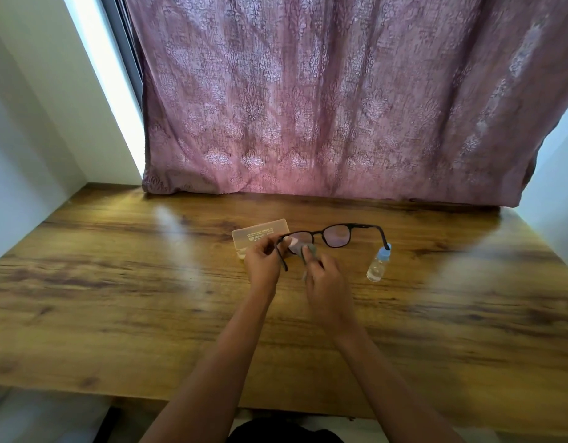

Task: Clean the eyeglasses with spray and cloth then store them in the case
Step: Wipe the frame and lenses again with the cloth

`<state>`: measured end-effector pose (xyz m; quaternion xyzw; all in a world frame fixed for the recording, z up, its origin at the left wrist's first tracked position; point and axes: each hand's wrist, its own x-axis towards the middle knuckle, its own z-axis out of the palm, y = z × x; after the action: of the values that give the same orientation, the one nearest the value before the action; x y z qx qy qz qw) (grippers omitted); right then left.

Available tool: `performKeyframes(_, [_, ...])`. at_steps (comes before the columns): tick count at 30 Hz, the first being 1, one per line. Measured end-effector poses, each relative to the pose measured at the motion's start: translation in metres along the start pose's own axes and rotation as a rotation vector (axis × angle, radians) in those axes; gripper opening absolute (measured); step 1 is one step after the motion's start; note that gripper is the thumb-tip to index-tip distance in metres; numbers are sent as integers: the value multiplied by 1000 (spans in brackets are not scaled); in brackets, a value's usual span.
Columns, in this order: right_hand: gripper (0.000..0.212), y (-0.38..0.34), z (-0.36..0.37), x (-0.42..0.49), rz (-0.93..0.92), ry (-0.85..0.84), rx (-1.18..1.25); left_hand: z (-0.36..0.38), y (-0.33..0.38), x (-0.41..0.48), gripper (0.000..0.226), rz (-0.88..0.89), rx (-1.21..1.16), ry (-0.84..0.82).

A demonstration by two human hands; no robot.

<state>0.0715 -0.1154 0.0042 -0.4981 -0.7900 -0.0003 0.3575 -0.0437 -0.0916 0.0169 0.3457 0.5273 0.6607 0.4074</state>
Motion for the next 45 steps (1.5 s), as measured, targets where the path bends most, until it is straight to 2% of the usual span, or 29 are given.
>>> performKeyframes(4, [40,-1,0,20,34,24,3,4,2,-1,13,16,15,-13])
performKeyframes(11, [41,-4,-1,3,-64,-26,39,2,5,-1,12,27,7,-11])
performKeyframes(14, [39,8,-5,5,-36,1,30,3,4,-1,3,12,-5,-14])
performKeyframes(17, [37,6,-7,20,10,44,56,6,6,-1,4,10,-13,-18])
performKeyframes(22, [29,-1,-5,19,-8,24,109,7,8,-2,3,21,-8,-18])
performKeyframes(23, [27,0,-6,16,15,29,144,6,7,-1,9,23,-11,-5])
performKeyframes(27, [22,12,-20,9,132,158,247,5,5,0,21,7,-40,44])
performKeyframes(30, [20,24,-31,13,178,327,226,2,1,3,20,-7,-51,78])
performKeyframes(32, [20,32,-31,18,204,374,193,3,-2,4,17,-14,-42,55])
performKeyframes(40, [13,35,-18,30,201,257,37,8,-1,-1,13,-17,34,6])
performKeyframes(45, [11,39,-14,18,190,146,28,5,-7,1,8,-31,68,65])
